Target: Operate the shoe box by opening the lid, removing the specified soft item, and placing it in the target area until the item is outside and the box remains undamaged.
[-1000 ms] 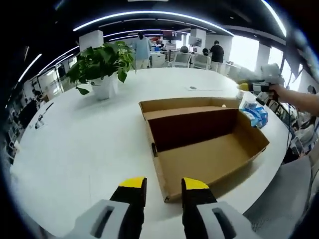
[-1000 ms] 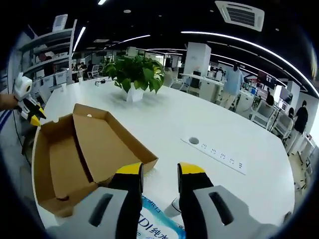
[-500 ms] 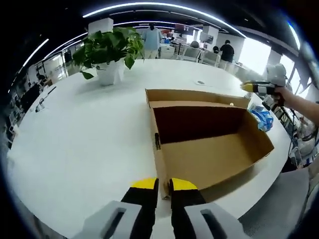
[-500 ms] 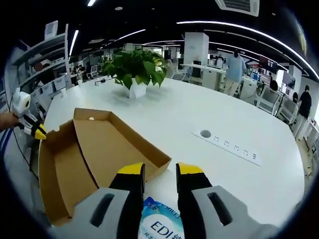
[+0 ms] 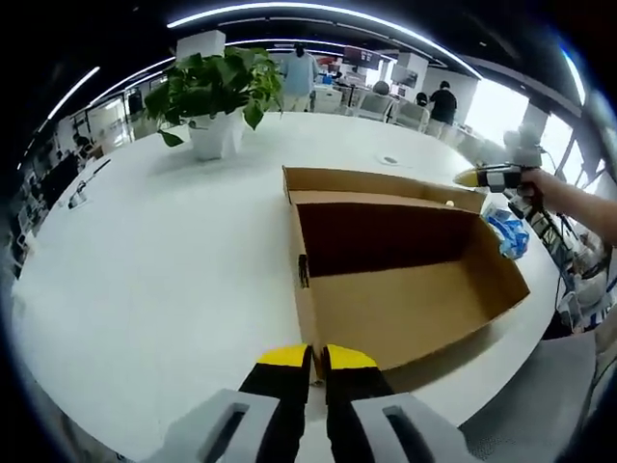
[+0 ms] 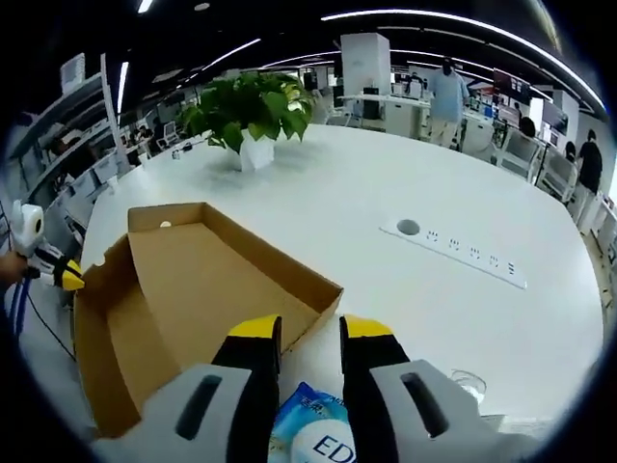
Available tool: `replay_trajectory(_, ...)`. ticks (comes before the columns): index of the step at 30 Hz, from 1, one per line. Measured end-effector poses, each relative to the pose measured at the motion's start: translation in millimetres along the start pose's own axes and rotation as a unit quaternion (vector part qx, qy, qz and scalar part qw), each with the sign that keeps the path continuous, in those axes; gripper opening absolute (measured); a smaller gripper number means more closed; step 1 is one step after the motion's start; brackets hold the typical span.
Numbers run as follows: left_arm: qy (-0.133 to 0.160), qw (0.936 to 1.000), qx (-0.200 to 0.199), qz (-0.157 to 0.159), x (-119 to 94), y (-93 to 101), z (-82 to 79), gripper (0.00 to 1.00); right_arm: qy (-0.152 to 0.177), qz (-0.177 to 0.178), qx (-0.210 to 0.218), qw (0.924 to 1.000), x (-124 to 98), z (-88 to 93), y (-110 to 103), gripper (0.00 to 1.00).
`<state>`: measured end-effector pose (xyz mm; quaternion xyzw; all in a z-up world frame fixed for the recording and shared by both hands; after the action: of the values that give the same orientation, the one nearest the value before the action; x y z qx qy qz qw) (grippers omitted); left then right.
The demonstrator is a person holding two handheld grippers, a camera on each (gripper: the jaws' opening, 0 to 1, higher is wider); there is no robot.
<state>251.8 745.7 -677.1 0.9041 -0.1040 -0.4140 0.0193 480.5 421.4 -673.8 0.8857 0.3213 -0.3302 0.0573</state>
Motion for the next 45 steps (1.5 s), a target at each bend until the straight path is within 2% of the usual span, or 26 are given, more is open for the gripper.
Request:
replay_trajectory(3,-0.003,1.0000,0.001,-0.001,0,0.1,-0.2,0.04,-0.007,0.003,0.024,0.9997,7,0.0,2,0.20)
replay_trajectory(17,-0.008,1.0000,0.000,0.002,1,-1.5,-0.1,0.04,-0.065,0.021,0.074,0.9949,40,5.0,10,0.17)
replay_trajectory(22,-0.009,1.0000,0.000,0.003,1,-1.5,0.3,0.04,-0.084,0.025,0.106,0.9905,44,8.1,9,0.12)
replay_trajectory(24,-0.009,1.0000,0.000,0.003,1,-1.3,0.3,0.04,-0.087,0.026,0.134,0.9868,46,7.7,9,0.08)
replay_trajectory(29,-0.008,1.0000,-0.003,0.003,2,-1.3,0.2,0.04,-0.097,0.037,0.166,0.9806,45,8.5,14,0.05)
replay_trajectory(35,-0.006,0.9999,-0.006,0.007,2,-1.4,0.0,0.04,-0.094,0.040,0.168,0.9805,41,4.3,14,0.03)
replay_trajectory(45,-0.005,0.9999,-0.009,0.011,2,-1.2,0.2,0.04,-0.082,0.038,0.141,0.9859,28,-9.5,11,0.01)
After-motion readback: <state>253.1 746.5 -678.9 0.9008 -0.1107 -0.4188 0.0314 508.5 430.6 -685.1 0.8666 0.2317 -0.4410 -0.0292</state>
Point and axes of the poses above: the point that each gripper's makers call its tool centre point, and the gripper's own axes: x roughly forward along the fingers, y roughly to its right, z roughly out of its underside, the point moved 4 cm from there along -x, roughly backward along the fingers, and after that the axes turned 1 degree about y, right-handed, at the moved point
